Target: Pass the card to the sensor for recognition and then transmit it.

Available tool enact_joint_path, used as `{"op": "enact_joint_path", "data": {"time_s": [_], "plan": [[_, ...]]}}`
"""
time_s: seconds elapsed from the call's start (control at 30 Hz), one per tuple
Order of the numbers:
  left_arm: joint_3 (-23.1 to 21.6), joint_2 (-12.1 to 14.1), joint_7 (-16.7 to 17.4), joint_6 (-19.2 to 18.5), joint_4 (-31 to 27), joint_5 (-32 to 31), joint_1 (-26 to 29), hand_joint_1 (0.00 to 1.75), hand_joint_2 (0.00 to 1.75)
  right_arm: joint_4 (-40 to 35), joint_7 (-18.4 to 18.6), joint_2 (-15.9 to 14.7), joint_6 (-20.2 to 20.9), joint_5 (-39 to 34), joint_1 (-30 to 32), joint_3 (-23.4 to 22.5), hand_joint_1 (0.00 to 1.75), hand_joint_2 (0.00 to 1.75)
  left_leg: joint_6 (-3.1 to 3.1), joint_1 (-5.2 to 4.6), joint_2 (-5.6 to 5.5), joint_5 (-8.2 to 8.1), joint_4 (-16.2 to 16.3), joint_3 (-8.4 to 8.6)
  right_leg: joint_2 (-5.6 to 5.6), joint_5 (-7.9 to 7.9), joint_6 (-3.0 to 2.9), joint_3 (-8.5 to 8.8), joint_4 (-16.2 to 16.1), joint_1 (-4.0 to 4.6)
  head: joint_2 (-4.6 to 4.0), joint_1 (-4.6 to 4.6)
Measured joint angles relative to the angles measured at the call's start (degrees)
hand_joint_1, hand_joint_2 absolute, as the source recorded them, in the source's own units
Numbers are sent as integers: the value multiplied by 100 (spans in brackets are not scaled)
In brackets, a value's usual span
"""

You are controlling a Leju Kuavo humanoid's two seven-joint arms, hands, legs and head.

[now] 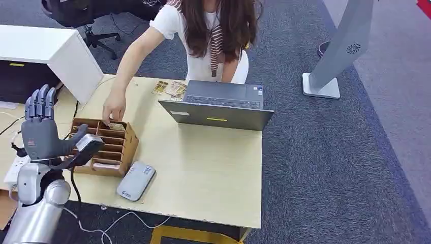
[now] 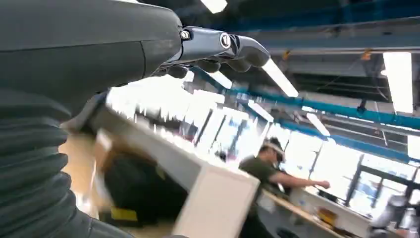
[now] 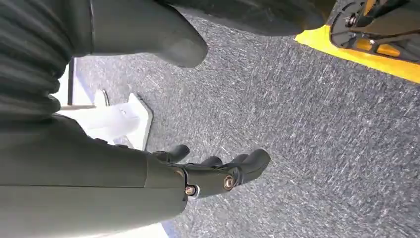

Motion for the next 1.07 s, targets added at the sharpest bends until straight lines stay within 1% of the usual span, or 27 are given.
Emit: {"op": "enact_joint_path", "data": {"time_s": [0.03,0.1,0.13,0.2,0.27,0.3,0.33,0.37,0.4,0.43,0.47,0.5,0.53,0.57,0.63,0.67,0.7,0.77,0.8,0.83,0.9,0.93,1.0,1.07], "plan": [[92,-63,-256,-164,-286,597,208,0,175,0,0,2,-9,0,13,-11,0,175,4,0,1,-3,0,1,1,-2,1,-1,-1,0,0,-2],[324,-208,-651,-521,-818,1537,630,0,175,0,-2,4,-22,2,31,-37,0,175,8,-1,1,-11,0,0,3,-10,10,-1,-2,-1,0,-2],[481,-295,-857,-764,-1080,2031,847,0,175,0,-4,7,-26,0,39,-48,0,175,7,-1,1,-16,0,-1,4,-12,10,-1,-2,-1,0,-2],[919,-525,-1300,-1443,-1626,3274,1293,0,175,0,-24,18,-63,-11,60,-92,0,175,5,-1,1,-22,0,-1,5,-20,12,0,-3,-2,0,-2],[1387,-757,-1580,-2132,-1989,4290,1681,0,175,0,-55,26,-105,-72,80,-131,0,175,9,-1,1,-29,0,-1,5,-24,7,1,-3,-2,0,-2],[1787,-956,-1645,-2699,-2187,5045,1824,0,175,0,-61,31,-122,-96,90,-157,0,0,14,-1,2,-32,0,-1,5,-27,9,3,-3,-2,-2,-4],[2239,-1211,-1552,-3314,-2304,5802,1917,0,175,0,-63,37,-135,-94,99,-194,0,0,14,-1,1,-32,0,0,2,-33,17,3,-3,-2,0,0],[2693,-1382,-1375,-3799,-2340,6415,1949,0,175,0,-61,39,-144,-92,106,-223,0,0,18,-1,0,-35,-1,-2,-2,-37,17,6,-3,-1,0,-2],[3274,-1613,-1073,-4250,-2331,7027,1924,0,175,0,-57,44,-164,-72,112,-247,0,0,17,0,0,-35,-1,0,-3,-37,17,6,-3,0,0,-2],[3822,-1747,-807,-4628,-2279,7387,1872,0,175,0,-52,48,-186,-48,115,-269,0,0,17,1,2,-35,-1,4,-1,-37,16,5,-3,1,0,0],[4381,-1881,-696,-4959,-2179,7521,1808,0,175,0,-52,52,-188,-48,120,-286,0,0,14,2,4,-37,-1,7,2,-37,16,5,-2,2,0,-9],[4808,-1983,-652,-5178,-2110,7512,1761,0,175,0,-52,52,-192,-41,125,-299,0,0,14,2,3,-36,-1,9,0,-37,16,5,-2,1,0,-2],[5151,-2077,-613,-5305,-2064,7503,1713,0,175,0,-52,55,-194,-35,127,-315,0,0,14,2,-2,-36,-1,8,-5,-38,16,6,-2,1,0,-7],[5494,-2195,-442,-5271,-2016,7615,1649,0,175,0,-50,55,-197,7,125,-337,0,0,14,2,-9,-35,-1,8,-12,-38,15,10,-2,1,0,0],[5994,-2350,54,-4888,-1791,8121,1472,0,175,-2,-15,66,-195,79,115,-361,0,0,14,1,-15,-35,-3,11,-20,-38,16,22,-2,1,-2,0],[6230,-2376,225,-4689,-1571,8390,1393,0,175,-2,-7,72,-194,112,110,-365,0,0,14,0,-14,-36,-4,12,-19,-38,15,28,-2,0,0,-2],[6507,-2391,324,-4518,-1234,8635,1336,0,175,-2,2,77,-195,147,107,-367,0,0,13,0,-12,-38,-5,17,-16,-40,14,29,-2,0,0,-4],[6927,-2408,329,-4419,-516,8765,1279,0,175,0,39,81,-195,175,107,-369,0,0,11,-1,-11,-39,-5,25,-15,-42,12,30,-2,-1,0,-5],[7091,-2417,289,-4401,-146,8734,1261,0,175,0,52,81,-194,186,108,-372,0,175,12,-2,-14,-38,-4,24,-18,-42,12,30,-2,-1,0,2],[7262,-2443,200,-4399,267,8662,1246,0,0,0,50,81,-195,201,108,-378,0,175,12,-2,-17,-38,-4,23,-20,-44,12,32,-3,-2,0,2],[7512,-2511,42,-4395,955,8458,1228,0,0,0,28,83,-197,210,107,-391,0,175,13,-8,-17,-39,-4,23,-21,-44,13,32,-5,-8,0,2],[7614,-2579,-23,-4330,1352,8291,1216,0,0,0,13,83,-194,208,105,-411,0,175,16,-14,-17,-41,-4,23,-21,-45,14,33,-5,-15,0,-2],[7735,-2721,-157,-4049,2000,7920,1199,0,0,0,-26,83,-175,195,102,-442,0,175,22,-18,-18,-45,-4,25,-22,-47,18,35,-6,-20,0,0],[7776,-2863,-235,-3588,2733,7444,1187,0,0,0,-53,83,-138,234,103,-461,0,175,31,-19,-18,-47,-2,25,-22,-45,20,37,-10,-20,0,2]]}}
